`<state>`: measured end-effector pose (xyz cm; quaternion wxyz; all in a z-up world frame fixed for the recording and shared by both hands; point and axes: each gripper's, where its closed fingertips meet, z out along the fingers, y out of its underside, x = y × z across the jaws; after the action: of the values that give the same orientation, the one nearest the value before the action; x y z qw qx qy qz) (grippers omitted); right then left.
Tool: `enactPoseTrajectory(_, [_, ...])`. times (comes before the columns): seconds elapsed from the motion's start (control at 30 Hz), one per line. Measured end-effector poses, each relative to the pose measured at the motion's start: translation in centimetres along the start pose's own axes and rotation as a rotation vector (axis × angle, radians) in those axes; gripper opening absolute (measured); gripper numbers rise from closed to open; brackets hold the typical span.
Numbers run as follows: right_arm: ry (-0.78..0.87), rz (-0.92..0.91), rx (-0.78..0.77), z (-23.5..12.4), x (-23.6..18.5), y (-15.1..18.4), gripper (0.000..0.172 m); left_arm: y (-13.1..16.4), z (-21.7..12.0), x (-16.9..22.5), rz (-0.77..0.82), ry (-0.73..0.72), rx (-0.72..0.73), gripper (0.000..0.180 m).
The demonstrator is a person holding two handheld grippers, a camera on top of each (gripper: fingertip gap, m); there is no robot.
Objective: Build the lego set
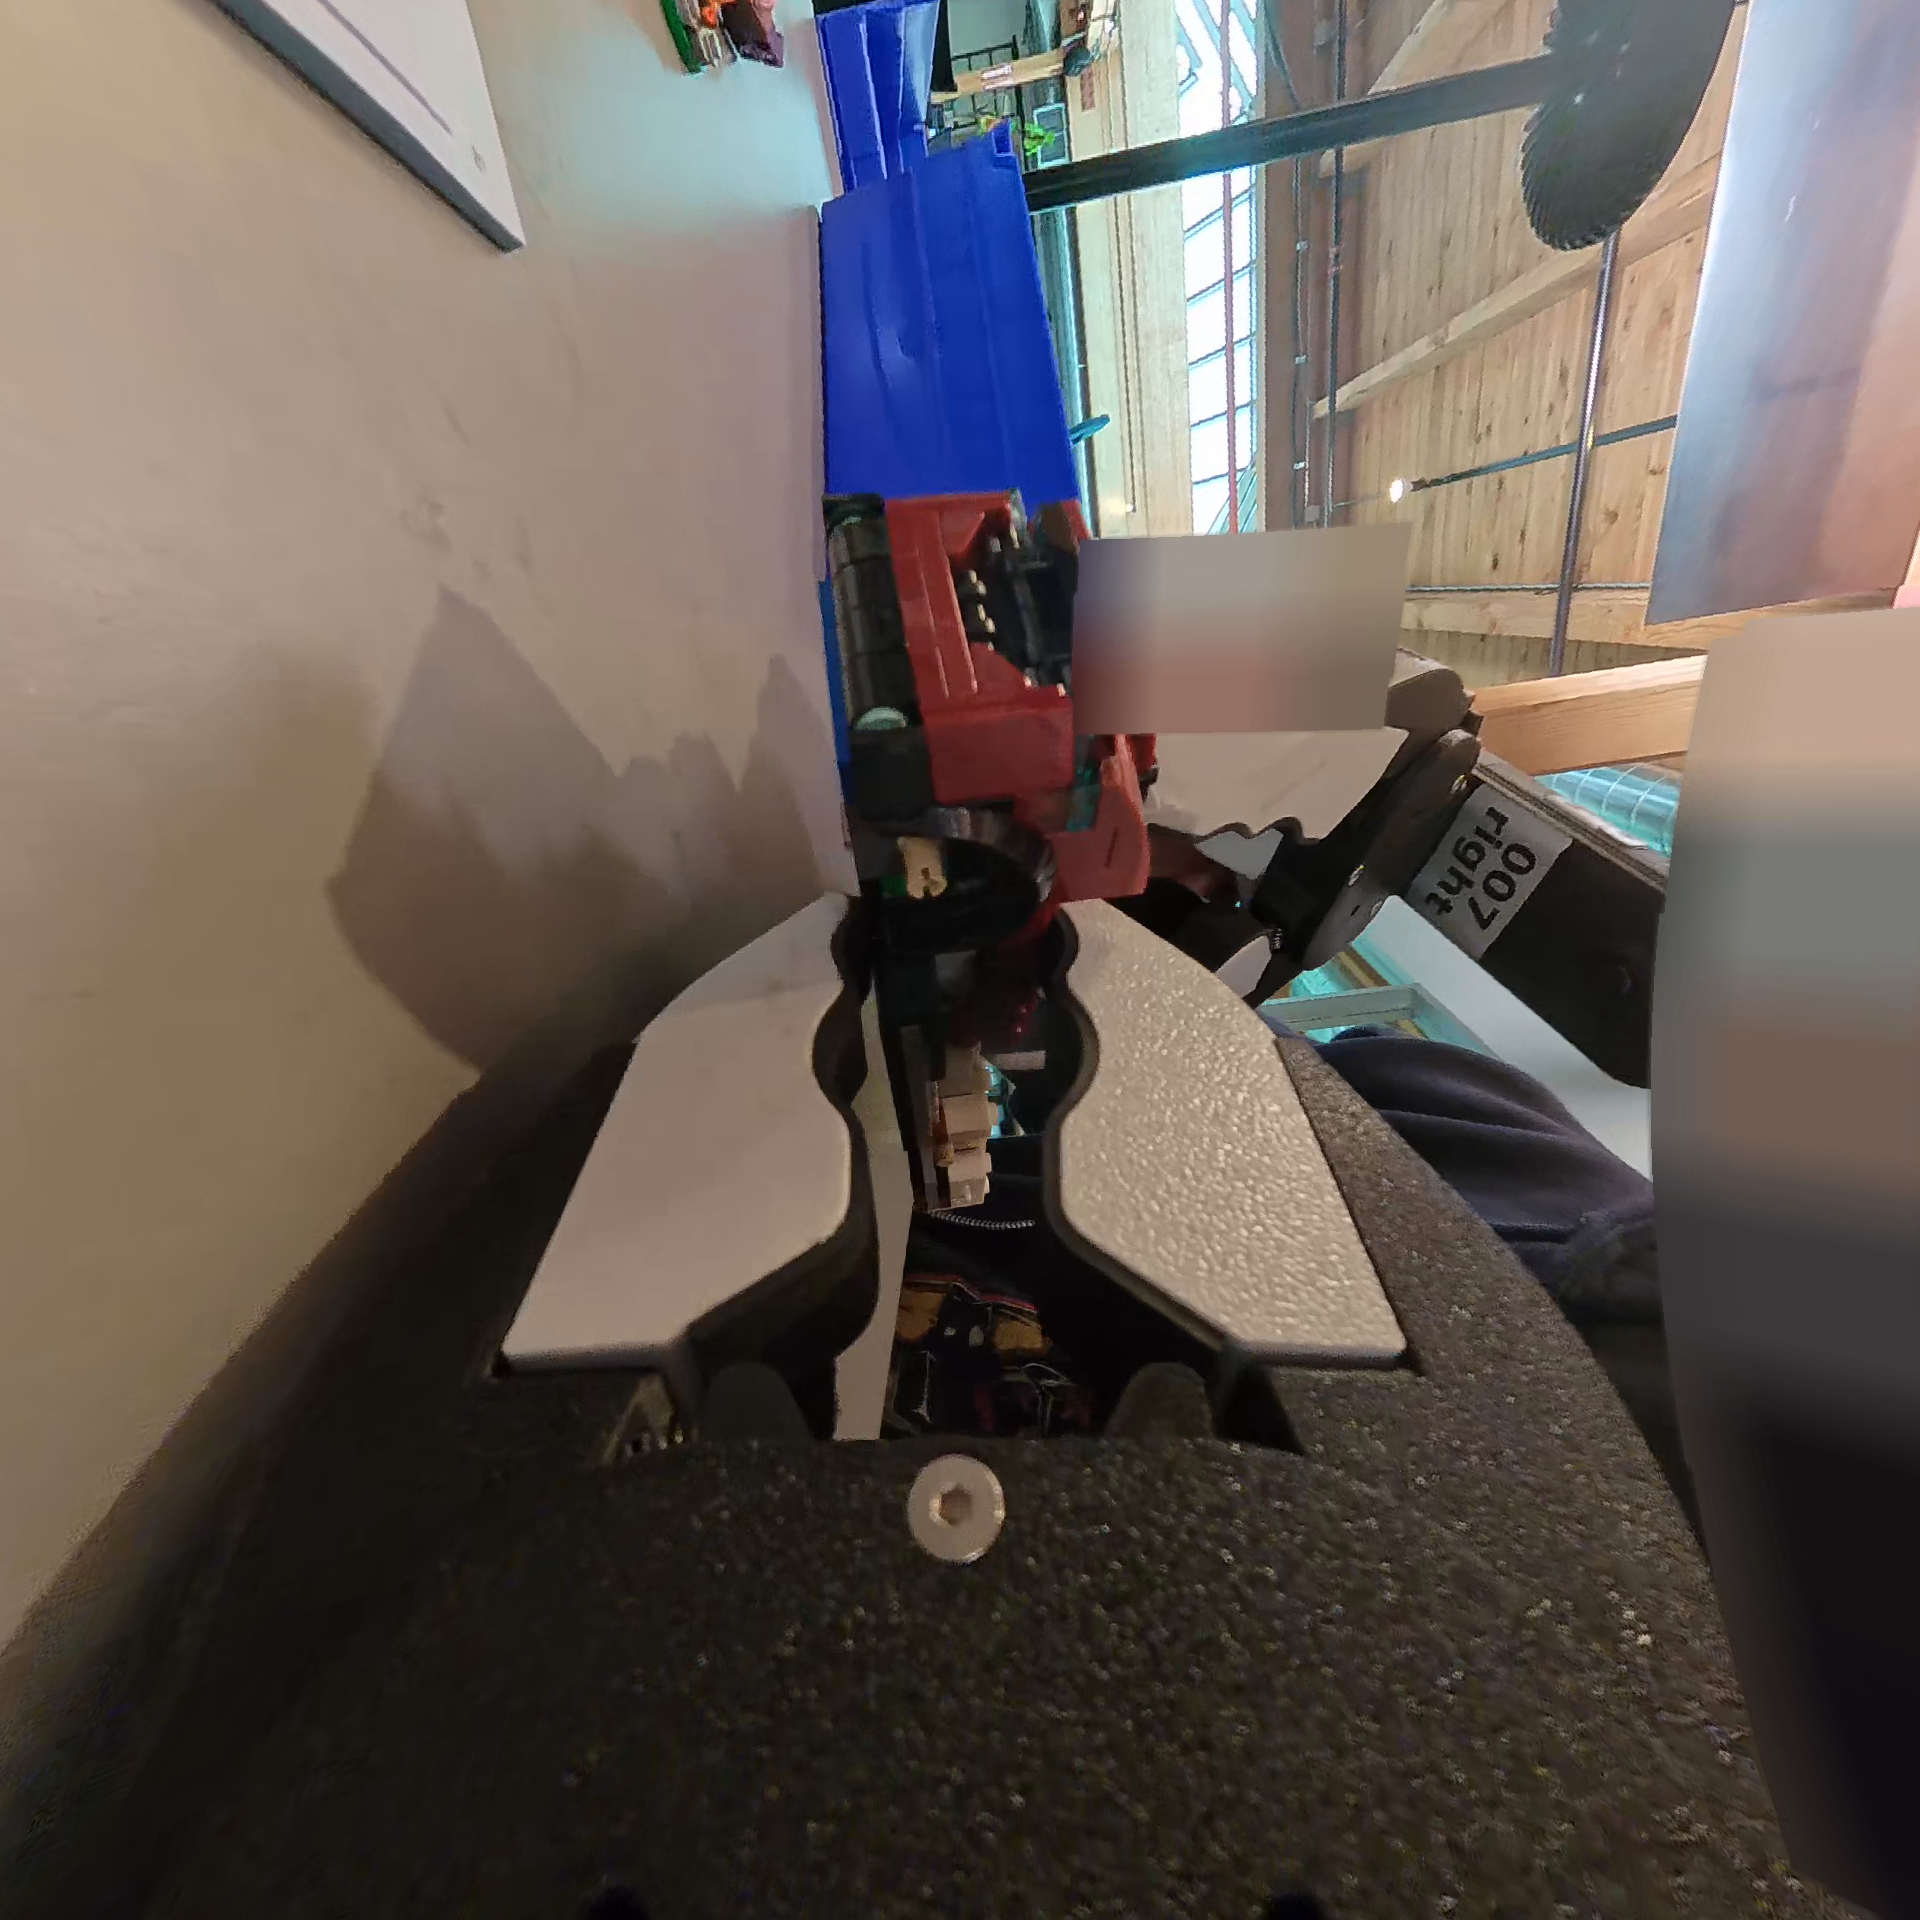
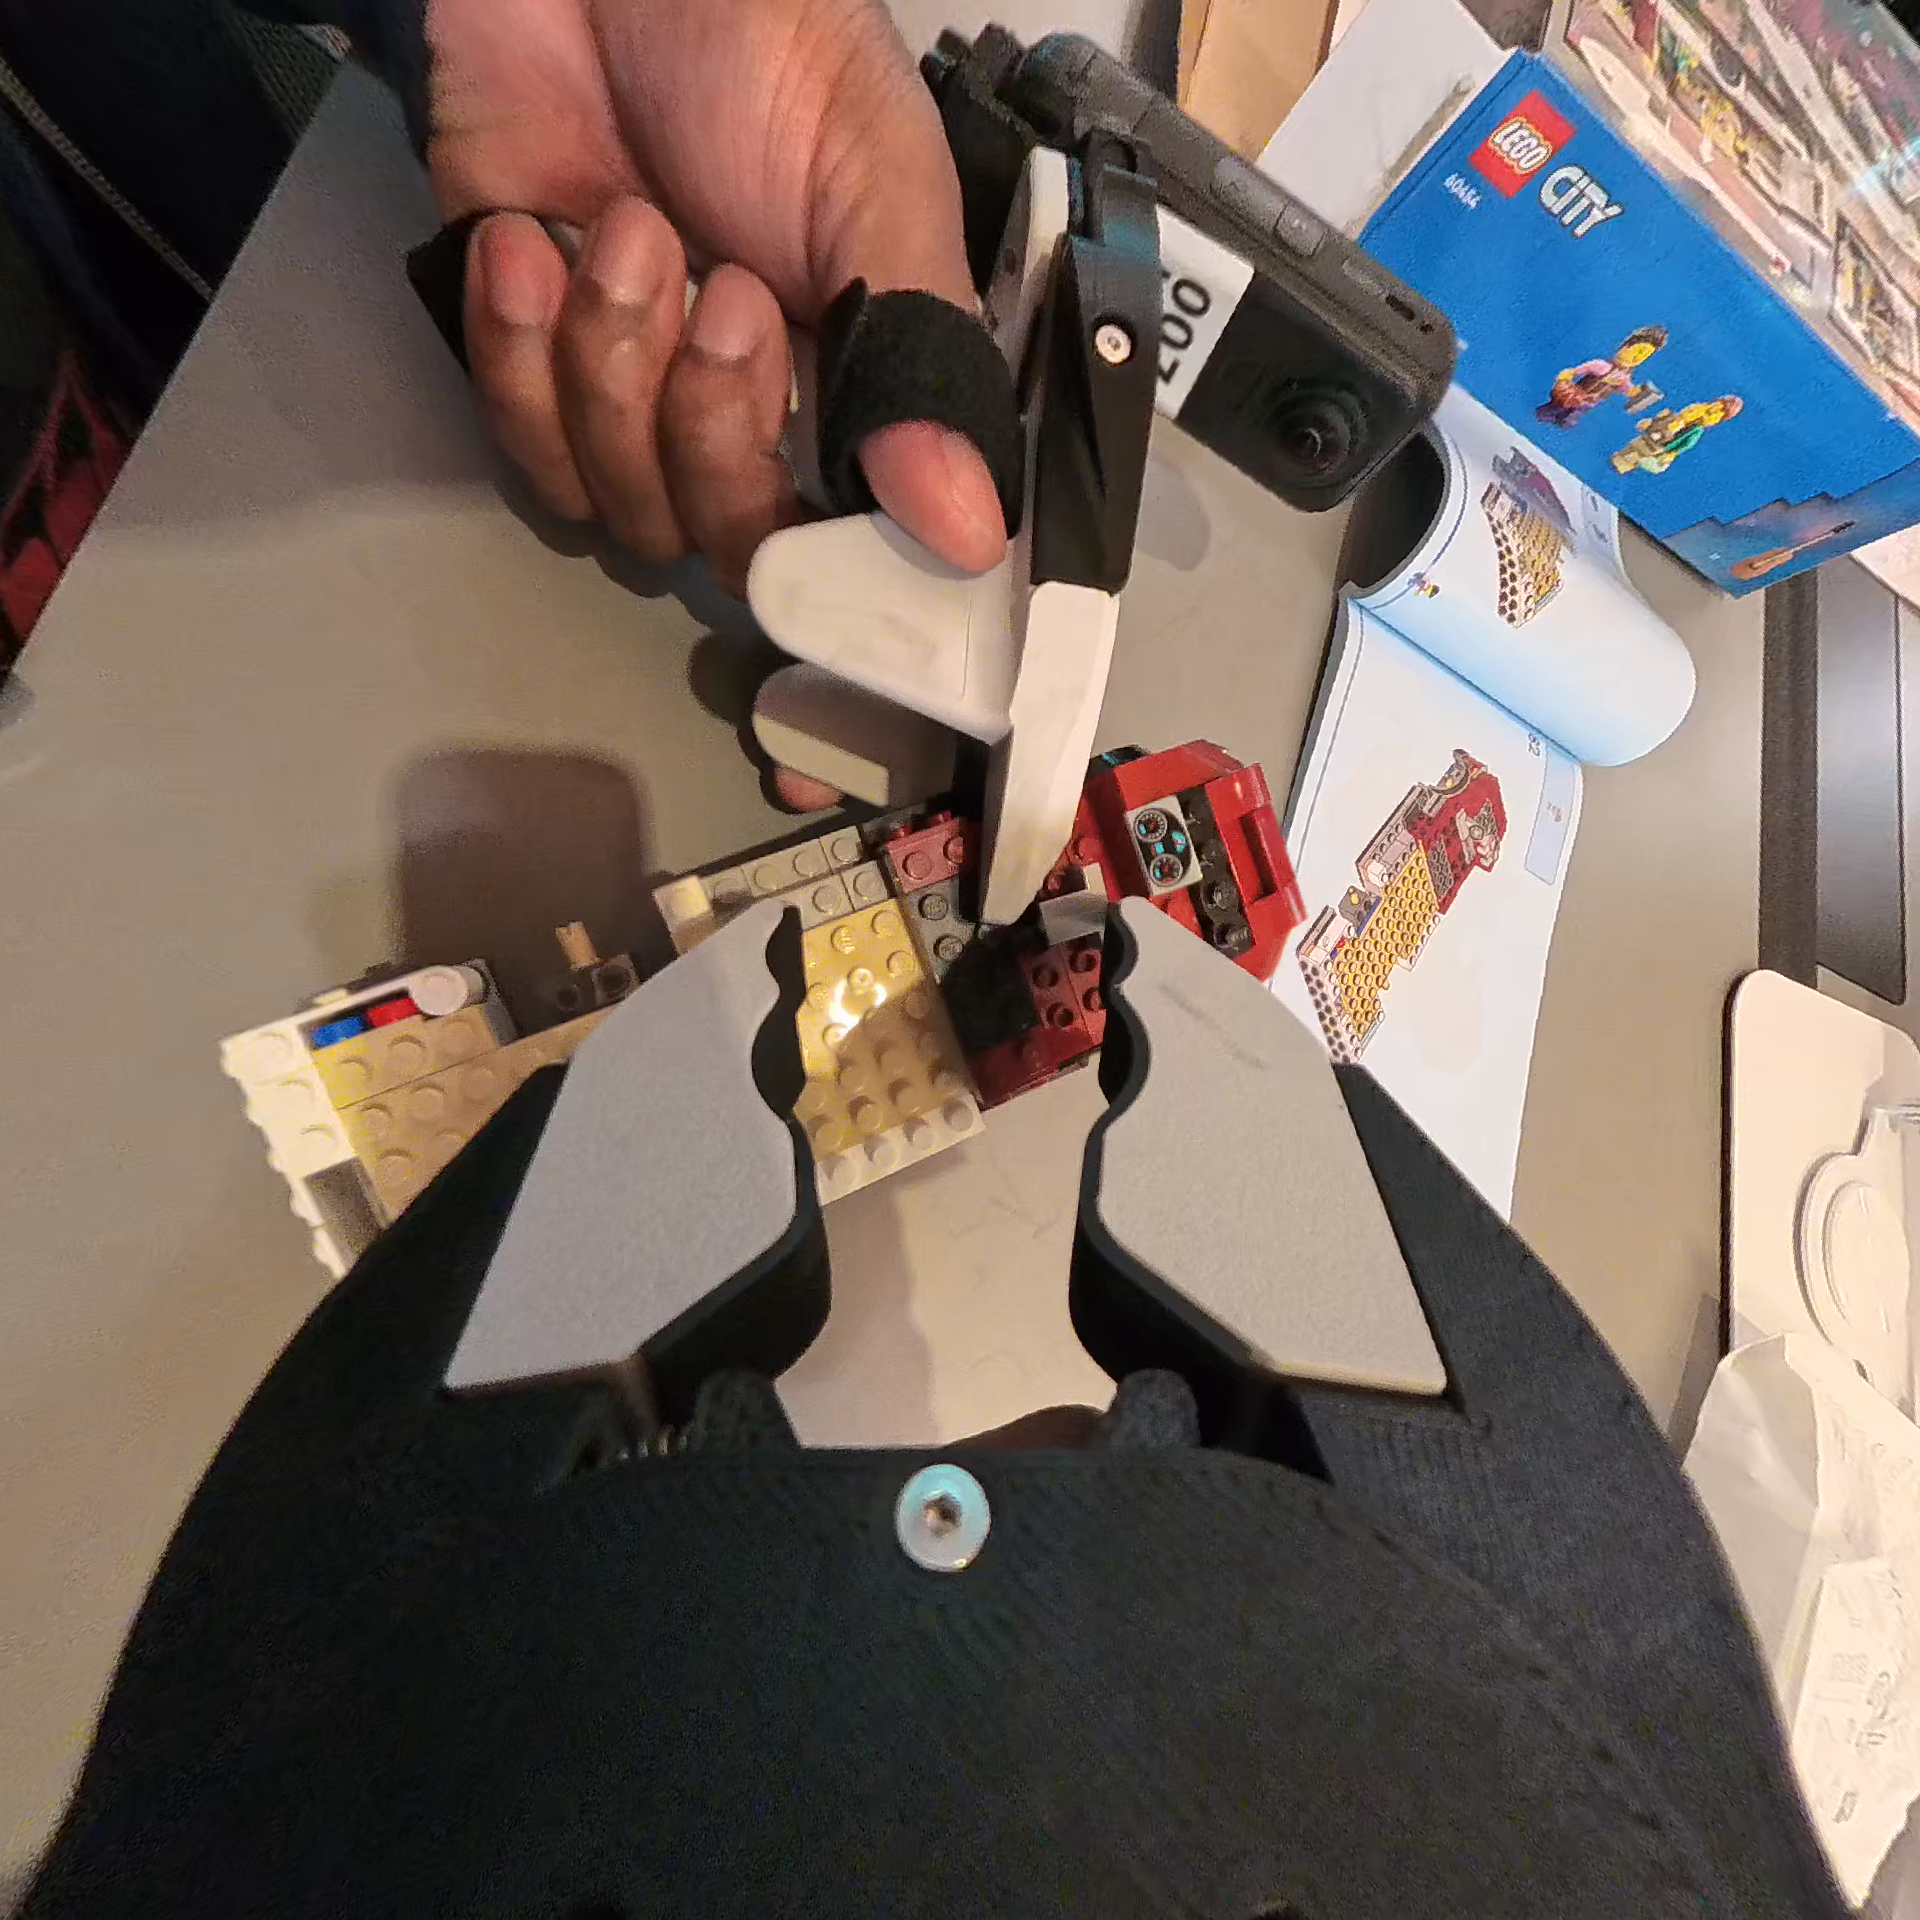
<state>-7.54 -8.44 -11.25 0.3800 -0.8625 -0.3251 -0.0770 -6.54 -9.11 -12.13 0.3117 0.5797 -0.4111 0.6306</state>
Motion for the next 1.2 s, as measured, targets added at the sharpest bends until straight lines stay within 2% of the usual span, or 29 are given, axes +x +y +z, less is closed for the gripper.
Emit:
enactPoseTrajectory(0.27, [-0.015,-0.036,0.027,-0.5,-0.2,-0.5,0.055,0.1,-0.3,0.2,-0.029,0.026,0.007,0.032])
enactPoseTrajectory(0.67, [-0.148,0.016,0.016,-0.6,-0.5,-0.1,0.053,1.0,0.1,0.4,-0.033,0.034,-0.041,0.032])
enactPoseTrajectory(0.93, [-0.167,0.045,0.066,-1.5,0.2,-0.9,0.047,0.4,-0.3,0.6,-0.075,0.07,0.007,0.032])
enactPoseTrajectory(1.2, [-0.198,0.003,0.006,-1.1,-1.0,-0.4,0.041,0.4,-0.6,0.8,-0.091,0.09,0.027,0.032])
